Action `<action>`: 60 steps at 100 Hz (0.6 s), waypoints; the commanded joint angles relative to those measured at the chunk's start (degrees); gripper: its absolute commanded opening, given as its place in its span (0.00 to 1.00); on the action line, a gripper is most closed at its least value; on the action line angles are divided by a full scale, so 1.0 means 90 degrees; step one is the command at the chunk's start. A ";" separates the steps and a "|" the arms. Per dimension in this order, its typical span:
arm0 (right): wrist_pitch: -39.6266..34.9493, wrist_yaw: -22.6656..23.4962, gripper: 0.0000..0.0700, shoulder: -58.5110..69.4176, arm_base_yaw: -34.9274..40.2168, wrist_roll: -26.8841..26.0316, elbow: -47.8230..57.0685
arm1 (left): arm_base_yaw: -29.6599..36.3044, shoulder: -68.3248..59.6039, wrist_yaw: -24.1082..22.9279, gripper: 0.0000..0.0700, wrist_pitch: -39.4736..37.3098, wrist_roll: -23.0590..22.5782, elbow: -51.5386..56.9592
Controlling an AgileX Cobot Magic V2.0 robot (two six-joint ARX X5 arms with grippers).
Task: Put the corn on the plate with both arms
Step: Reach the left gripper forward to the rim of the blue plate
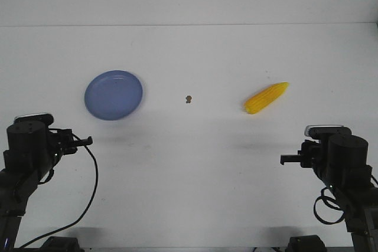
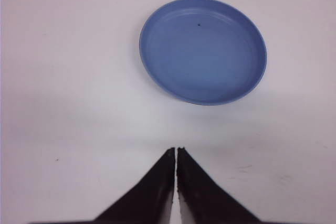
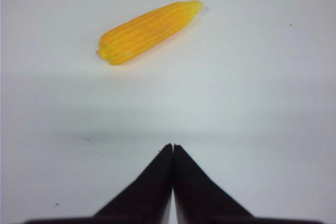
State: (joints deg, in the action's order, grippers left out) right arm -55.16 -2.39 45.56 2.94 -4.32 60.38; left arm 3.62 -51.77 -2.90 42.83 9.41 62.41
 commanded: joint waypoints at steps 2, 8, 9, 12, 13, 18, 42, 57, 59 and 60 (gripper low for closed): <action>0.0083 0.0005 0.00 0.0024 0.0005 -0.0046 0.0117 | -0.0002 -0.0007 -0.0012 0.02 -0.0075 -0.0015 0.0097; 0.0075 0.0005 0.00 0.0015 0.0005 -0.0046 0.0119 | 0.0000 -0.0002 -0.0012 0.02 -0.0090 -0.0015 0.0097; 0.0075 0.0007 0.00 0.0015 0.0005 -0.0044 0.0117 | 0.0000 -0.0002 -0.0015 0.02 -0.0095 -0.0015 0.0097; 0.0075 0.0007 0.00 0.0015 0.0005 -0.0044 0.0117 | 0.0000 0.0000 -0.0012 0.02 -0.0100 -0.0015 0.0097; 0.0075 0.0007 0.00 0.0015 0.0005 -0.0044 0.0117 | 0.0000 -0.0002 -0.0012 0.02 -0.0100 -0.0015 0.0097; 0.0073 0.0007 0.01 0.0015 0.0005 -0.0046 0.0119 | -0.0002 -0.0002 -0.0012 0.02 -0.0097 -0.0015 0.0097; 0.0073 0.0007 0.48 0.0015 0.0005 -0.0046 0.0117 | -0.0002 -0.0002 -0.0012 0.10 -0.0095 -0.0010 0.0097; 0.0078 0.0005 0.70 0.0017 0.0005 -0.0046 0.0117 | -0.0002 -0.0002 -0.0012 0.63 -0.0100 -0.0010 0.0097; 0.0078 0.0005 0.70 0.0017 0.0005 -0.0046 0.0117 | -0.0002 -0.0002 -0.0012 0.68 -0.0100 -0.0010 0.0097; 0.0080 0.0005 0.70 0.0017 0.0005 -0.0046 0.0117 | -0.0002 -0.0002 -0.0012 0.70 -0.0100 -0.0010 0.0097</action>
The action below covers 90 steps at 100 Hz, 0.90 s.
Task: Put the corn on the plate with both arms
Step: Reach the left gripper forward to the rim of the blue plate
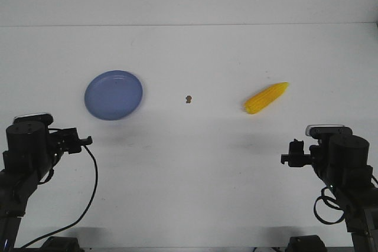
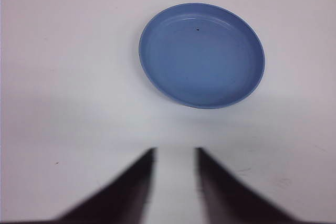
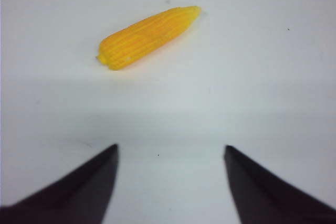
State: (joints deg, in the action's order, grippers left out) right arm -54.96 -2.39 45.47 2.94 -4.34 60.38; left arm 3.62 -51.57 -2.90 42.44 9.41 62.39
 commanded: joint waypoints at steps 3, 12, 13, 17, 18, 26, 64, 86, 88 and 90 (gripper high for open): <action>0.0058 0.0005 0.70 0.0024 0.0005 -0.0044 0.0117 | -0.0002 -0.0024 -0.0012 0.75 -0.0053 -0.0010 0.0100; 0.0058 0.0005 0.70 0.0027 0.0005 -0.0044 0.0117 | -0.0002 -0.0024 -0.0012 0.76 -0.0056 -0.0010 0.0100; 0.0058 0.0005 0.70 0.0027 0.0005 -0.0044 0.0117 | -0.0002 -0.0024 -0.0012 0.76 -0.0056 -0.0010 0.0100; 0.0058 0.0005 0.70 0.0027 0.0005 -0.0044 0.0117 | -0.0002 -0.0024 -0.0012 0.76 -0.0063 -0.0010 0.0100; 0.0058 0.0005 0.70 0.0027 0.0005 -0.0044 0.0117 | -0.0002 -0.0024 -0.0012 0.76 -0.0066 -0.0010 0.0100; 0.0068 0.0005 0.70 0.0027 0.0005 -0.0044 0.0117 | -0.0002 -0.0078 -0.0015 0.76 -0.0158 0.0024 0.0100; 0.0155 0.0005 0.70 0.0032 0.0005 -0.0044 0.0117 | -0.0763 -0.1841 0.0610 0.76 -0.0986 0.0248 0.0151; 0.0155 0.0005 0.70 0.0032 0.0005 -0.0044 0.0117 | -0.1209 -0.3434 0.0719 0.76 -0.1421 0.0211 0.0695; 0.0155 0.0005 0.70 0.0032 0.0005 -0.0044 0.0117 | -0.1229 -0.3541 0.0719 0.76 -0.1430 0.0192 0.0758; 0.0155 0.0005 0.70 0.0032 0.0005 -0.0044 0.0117 | -0.1248 -0.3687 0.0719 0.76 -0.1443 0.0172 0.0848</action>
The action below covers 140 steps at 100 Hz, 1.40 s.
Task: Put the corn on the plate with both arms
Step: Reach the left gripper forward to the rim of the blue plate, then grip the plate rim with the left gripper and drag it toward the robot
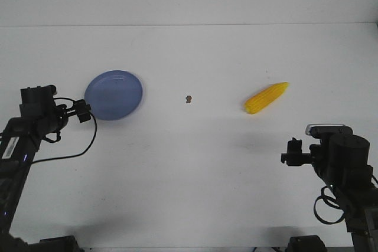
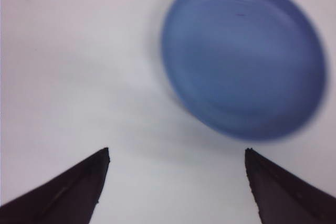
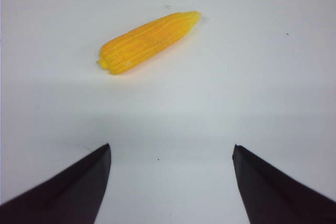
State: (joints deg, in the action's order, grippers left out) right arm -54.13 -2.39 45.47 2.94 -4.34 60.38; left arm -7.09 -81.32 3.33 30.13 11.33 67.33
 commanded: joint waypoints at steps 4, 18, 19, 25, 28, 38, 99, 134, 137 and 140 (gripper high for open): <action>0.0066 0.0005 0.70 0.0032 0.0005 -0.0044 0.0117 | -0.0087 -0.0702 0.0027 0.76 -0.0085 -0.0063 0.0527; 0.0070 0.0005 0.70 0.0032 0.0005 -0.0044 0.0117 | -0.0109 -0.1557 0.0027 0.76 -0.0058 -0.0160 0.1212; 0.0070 0.0005 0.70 0.0032 0.0005 -0.0044 0.0117 | -0.0109 -0.1610 0.0027 0.76 -0.0051 -0.0160 0.1256; 0.0068 0.0005 0.70 0.0032 0.0005 -0.0044 0.0117 | -0.0109 -0.1953 0.0027 0.76 0.0022 -0.0180 0.1559; 0.0068 0.0005 0.70 0.0032 0.0005 -0.0044 0.0117 | -0.0102 -0.2055 0.0027 0.76 0.0036 -0.0187 0.1651; 0.0075 0.0005 0.70 0.0032 0.0005 -0.0044 0.0117 | -0.0078 -0.2426 0.0027 0.76 0.0024 -0.0211 0.1936; 0.0158 0.0005 0.70 0.0036 0.0005 -0.0044 0.0117 | -0.0039 -0.3167 0.0019 0.76 -0.0073 -0.0279 0.2059; 0.0155 0.0005 0.70 0.0036 0.0005 -0.0044 0.0117 | -0.0032 -0.3388 0.0017 0.76 -0.0027 -0.0335 0.2059; 0.0155 0.0005 0.70 0.0036 0.0005 -0.0044 0.0117 | -0.0032 -0.3388 0.0017 0.76 -0.0029 -0.0335 0.2059; 0.0155 0.0005 0.70 0.0036 0.0005 -0.0044 0.0117 | -0.0032 -0.3388 0.0017 0.73 -0.0027 -0.0338 0.2059</action>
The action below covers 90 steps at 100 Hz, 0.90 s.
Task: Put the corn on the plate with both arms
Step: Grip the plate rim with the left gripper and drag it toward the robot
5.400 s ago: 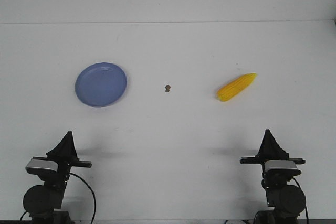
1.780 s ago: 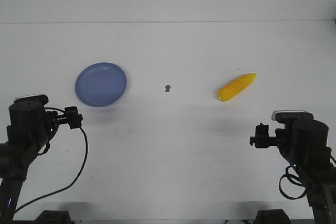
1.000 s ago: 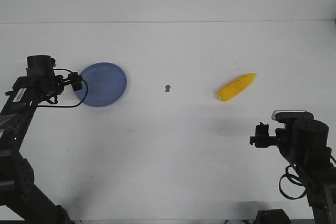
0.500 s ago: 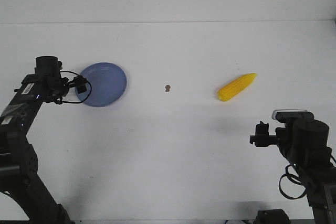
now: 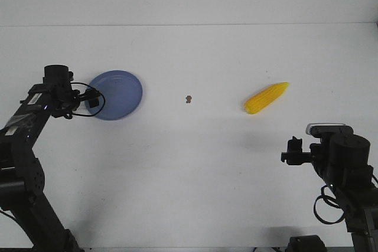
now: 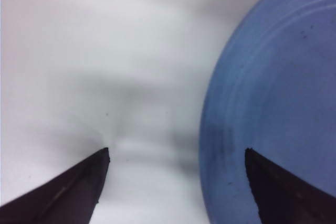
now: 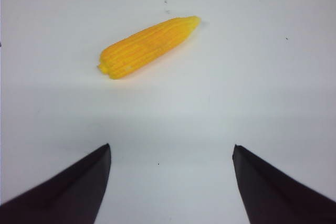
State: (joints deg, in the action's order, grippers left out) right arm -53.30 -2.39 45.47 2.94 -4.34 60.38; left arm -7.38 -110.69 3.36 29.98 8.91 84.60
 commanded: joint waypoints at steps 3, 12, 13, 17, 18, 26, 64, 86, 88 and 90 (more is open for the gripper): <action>0.0063 0.0005 0.70 0.0036 0.0005 -0.0044 0.0117 | 0.0000 -0.0124 0.0015 0.68 -0.0005 -0.0068 0.0141; 0.0063 0.0005 0.70 0.0036 0.0005 -0.0044 0.0117 | 0.0000 -0.0124 0.0015 0.40 0.0046 -0.0083 0.0141; 0.0063 0.0005 0.70 0.0036 0.0005 -0.0044 0.0117 | 0.0000 -0.0124 0.0017 0.38 0.0051 -0.0085 0.0141; 0.0063 0.0005 0.70 0.0036 0.0005 -0.0044 0.0117 | 0.0000 -0.0124 0.0017 0.32 0.0058 -0.0102 0.0141; 0.0063 0.0005 0.70 0.0036 0.0005 -0.0044 0.0117 | 0.0000 -0.0124 0.0015 0.31 0.0058 -0.0104 0.0141; 0.0063 0.0005 0.70 0.0036 0.0005 -0.0044 0.0117 | 0.0000 -0.0124 0.0015 0.29 0.0085 -0.0104 0.0141; 0.0061 0.0005 0.70 0.0036 0.0005 -0.0044 0.0117 | -0.0039 -0.0119 0.0503 0.01 0.0136 -0.0053 0.0141; 0.0061 0.0005 0.70 0.0036 0.0005 -0.0044 0.0117 | -0.0257 0.0114 0.1783 0.01 0.0238 0.0034 0.0141; 0.0061 0.0005 0.70 0.0036 0.0005 -0.0044 0.0117 | -0.0282 0.0170 0.1940 0.01 0.0248 0.0075 0.0141; 0.0061 0.0005 0.70 0.0036 0.0005 -0.0044 0.0117 | -0.0306 0.0216 0.2067 0.01 0.0270 0.0095 0.0141</action>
State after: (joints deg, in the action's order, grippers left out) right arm -53.30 -2.39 45.47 2.94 -4.34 60.38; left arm -9.48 -110.21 18.28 32.08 8.71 84.93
